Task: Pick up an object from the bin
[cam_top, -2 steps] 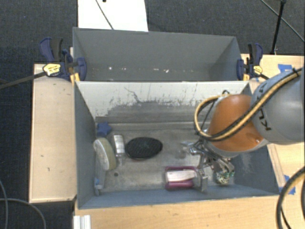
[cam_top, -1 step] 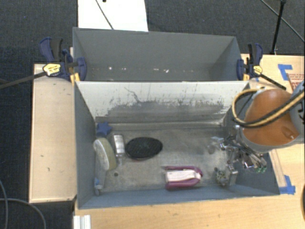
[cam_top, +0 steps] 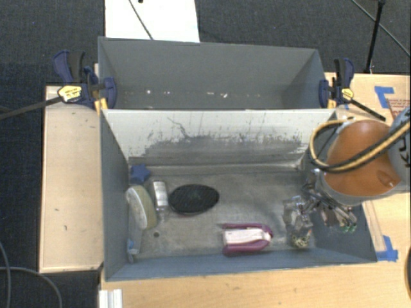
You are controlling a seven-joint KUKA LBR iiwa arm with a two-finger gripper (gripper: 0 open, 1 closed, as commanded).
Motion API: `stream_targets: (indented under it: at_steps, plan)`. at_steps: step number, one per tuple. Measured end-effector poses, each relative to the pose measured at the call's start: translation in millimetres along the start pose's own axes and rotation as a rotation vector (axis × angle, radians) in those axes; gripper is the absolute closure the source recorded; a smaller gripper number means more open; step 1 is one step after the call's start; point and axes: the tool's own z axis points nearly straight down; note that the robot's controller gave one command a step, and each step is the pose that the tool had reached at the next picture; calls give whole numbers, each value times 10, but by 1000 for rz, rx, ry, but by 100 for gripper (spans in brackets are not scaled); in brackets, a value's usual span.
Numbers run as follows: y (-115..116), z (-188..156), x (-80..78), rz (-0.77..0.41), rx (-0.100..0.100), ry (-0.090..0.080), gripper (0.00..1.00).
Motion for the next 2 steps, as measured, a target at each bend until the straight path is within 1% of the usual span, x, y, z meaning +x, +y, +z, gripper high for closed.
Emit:
stream_targets:
  at_steps: [1,2]
  plan:
    - [1,0,0,-1,0,0,0]
    - [-331,234,21,-42,-1,1,0]
